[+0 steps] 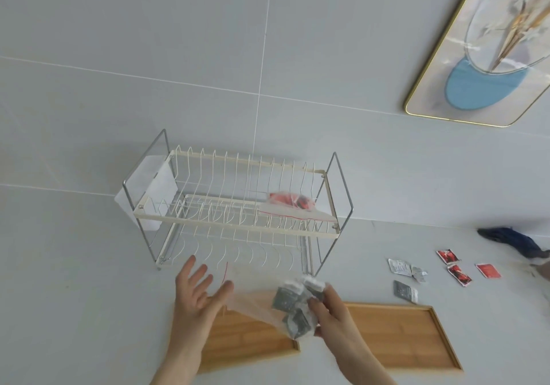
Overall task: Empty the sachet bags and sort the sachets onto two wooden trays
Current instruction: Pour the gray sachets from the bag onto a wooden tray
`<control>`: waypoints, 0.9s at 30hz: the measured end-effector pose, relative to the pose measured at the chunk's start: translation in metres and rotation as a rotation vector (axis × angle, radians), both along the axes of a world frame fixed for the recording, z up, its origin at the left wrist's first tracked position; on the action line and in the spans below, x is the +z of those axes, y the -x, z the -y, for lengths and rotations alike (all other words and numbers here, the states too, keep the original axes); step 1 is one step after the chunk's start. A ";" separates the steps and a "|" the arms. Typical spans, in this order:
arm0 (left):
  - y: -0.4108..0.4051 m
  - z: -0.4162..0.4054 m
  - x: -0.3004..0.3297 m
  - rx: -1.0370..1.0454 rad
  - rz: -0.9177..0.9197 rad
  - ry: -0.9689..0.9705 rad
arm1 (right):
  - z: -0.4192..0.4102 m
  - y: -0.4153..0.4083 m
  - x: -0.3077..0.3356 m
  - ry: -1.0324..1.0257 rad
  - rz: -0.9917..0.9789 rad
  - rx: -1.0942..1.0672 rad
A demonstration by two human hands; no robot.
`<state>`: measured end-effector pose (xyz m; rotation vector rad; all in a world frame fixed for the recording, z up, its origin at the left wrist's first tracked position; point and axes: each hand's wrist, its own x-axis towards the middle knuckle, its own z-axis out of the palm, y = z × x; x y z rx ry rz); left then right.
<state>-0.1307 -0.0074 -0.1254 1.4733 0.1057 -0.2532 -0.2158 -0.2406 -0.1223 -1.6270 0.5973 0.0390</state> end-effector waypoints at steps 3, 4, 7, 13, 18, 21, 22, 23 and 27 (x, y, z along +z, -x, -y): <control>-0.019 -0.004 0.007 -0.118 0.197 -0.264 | 0.003 -0.014 0.012 0.285 0.015 0.142; -0.024 -0.003 0.008 -0.218 0.255 -0.373 | 0.003 -0.019 0.013 0.385 0.029 0.196; -0.031 0.007 0.007 -0.513 0.362 -0.621 | -0.003 -0.033 0.017 0.644 0.074 0.375; -0.029 0.021 -0.012 -0.556 0.317 -0.739 | -0.012 -0.045 0.023 0.829 0.155 0.410; -0.024 0.021 -0.022 -0.474 0.271 -0.624 | -0.015 -0.040 0.022 0.866 0.158 0.328; -0.026 0.020 -0.026 -0.441 0.274 -0.593 | -0.016 -0.038 0.023 0.847 0.157 0.295; -0.026 0.020 -0.027 -0.436 0.269 -0.584 | -0.017 -0.038 0.023 0.842 0.156 0.287; -0.025 0.020 -0.027 -0.432 0.267 -0.583 | -0.017 -0.037 0.024 0.839 0.152 0.290; -0.024 0.020 -0.027 -0.416 0.271 -0.615 | -0.017 -0.036 0.027 0.816 0.152 0.261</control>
